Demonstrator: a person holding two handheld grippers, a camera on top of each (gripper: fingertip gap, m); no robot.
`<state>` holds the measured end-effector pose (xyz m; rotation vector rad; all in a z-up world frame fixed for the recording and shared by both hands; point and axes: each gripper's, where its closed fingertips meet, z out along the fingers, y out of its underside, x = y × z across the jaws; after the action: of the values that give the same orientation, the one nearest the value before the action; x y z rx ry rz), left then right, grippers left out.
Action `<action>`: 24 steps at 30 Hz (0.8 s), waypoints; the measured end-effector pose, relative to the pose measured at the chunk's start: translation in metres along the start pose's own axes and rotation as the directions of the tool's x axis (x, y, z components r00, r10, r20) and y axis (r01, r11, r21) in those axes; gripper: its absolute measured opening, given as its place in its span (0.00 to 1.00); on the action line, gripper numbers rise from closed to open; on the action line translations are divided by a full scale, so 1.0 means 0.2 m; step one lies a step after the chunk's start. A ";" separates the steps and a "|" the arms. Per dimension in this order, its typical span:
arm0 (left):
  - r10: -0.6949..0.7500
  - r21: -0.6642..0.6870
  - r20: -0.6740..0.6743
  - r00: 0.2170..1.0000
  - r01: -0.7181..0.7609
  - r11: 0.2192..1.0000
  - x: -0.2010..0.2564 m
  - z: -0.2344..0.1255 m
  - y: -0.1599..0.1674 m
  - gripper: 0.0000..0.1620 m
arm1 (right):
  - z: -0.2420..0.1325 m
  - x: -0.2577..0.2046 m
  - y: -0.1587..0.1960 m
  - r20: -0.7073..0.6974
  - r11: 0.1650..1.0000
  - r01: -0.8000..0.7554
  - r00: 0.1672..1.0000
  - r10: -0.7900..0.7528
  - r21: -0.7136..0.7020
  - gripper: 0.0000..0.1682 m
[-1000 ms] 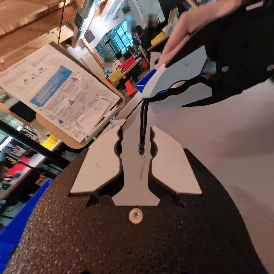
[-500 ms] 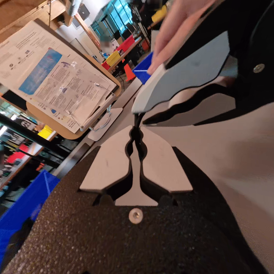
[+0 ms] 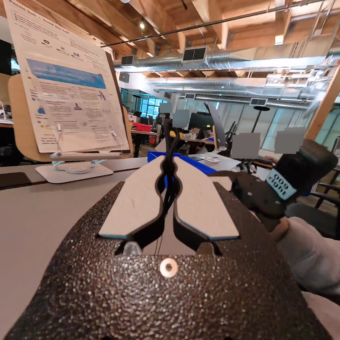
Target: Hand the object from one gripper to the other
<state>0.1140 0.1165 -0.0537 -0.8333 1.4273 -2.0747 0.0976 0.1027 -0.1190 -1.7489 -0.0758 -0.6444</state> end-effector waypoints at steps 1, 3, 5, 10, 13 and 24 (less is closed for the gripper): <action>-0.007 0.003 -0.009 1.000 0.007 1.000 0.02 0.00 0.00 0.02 | 0.01 -0.01 0.00 -0.007 1.000 0.012 1.000 -0.012 0.005 0.24; -0.014 -0.002 -0.044 0.999 0.014 1.000 0.07 0.01 -0.01 0.02 | 0.03 -0.01 0.02 -0.025 1.000 0.011 1.000 -0.011 -0.001 0.23; -0.014 0.003 -0.069 0.998 0.015 1.000 0.11 0.01 -0.02 0.02 | 0.03 -0.02 0.04 -0.008 1.000 -0.003 1.000 0.003 -0.002 0.19; 0.005 -0.007 -0.078 0.997 -0.005 1.000 0.12 0.02 -0.02 0.02 | 0.03 -0.03 0.05 0.047 0.999 -0.034 0.998 0.034 -0.004 0.06; 0.039 -0.019 -0.058 0.998 -0.040 0.999 0.09 0.01 -0.01 0.02 | 0.01 -0.08 0.04 0.165 0.998 -0.063 0.984 0.063 -0.004 0.05; -0.073 -0.066 -0.493 0.867 0.047 0.997 0.30 -0.08 0.00 0.27 | -0.29 -0.11 -0.25 0.788 0.640 -0.768 0.390 0.477 -0.007 0.05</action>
<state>0.0602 0.0860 -0.0458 -0.3685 1.7364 -2.4241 0.0390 0.0707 -0.0771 -1.3873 -0.0582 0.6817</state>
